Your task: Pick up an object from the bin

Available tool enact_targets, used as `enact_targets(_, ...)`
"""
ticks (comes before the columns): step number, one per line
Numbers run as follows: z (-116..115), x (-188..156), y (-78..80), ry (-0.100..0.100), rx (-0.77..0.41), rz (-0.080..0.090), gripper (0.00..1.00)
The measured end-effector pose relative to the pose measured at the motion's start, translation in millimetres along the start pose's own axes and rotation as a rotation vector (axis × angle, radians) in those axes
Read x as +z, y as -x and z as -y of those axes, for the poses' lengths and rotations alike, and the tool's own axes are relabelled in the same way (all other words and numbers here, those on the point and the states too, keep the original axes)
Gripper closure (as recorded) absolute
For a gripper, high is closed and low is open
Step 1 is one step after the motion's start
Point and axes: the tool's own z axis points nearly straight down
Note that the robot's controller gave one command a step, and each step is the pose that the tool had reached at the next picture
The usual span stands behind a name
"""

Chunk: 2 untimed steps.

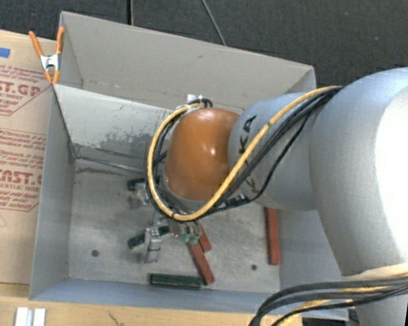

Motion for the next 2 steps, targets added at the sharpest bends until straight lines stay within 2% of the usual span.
enact_targets(1,13.3,14.1,19.6,-0.001,-0.036,0.001,1.00)
enact_targets(2,13.2,14.2,19.5,0.000,-0.036,0.001,1.00)
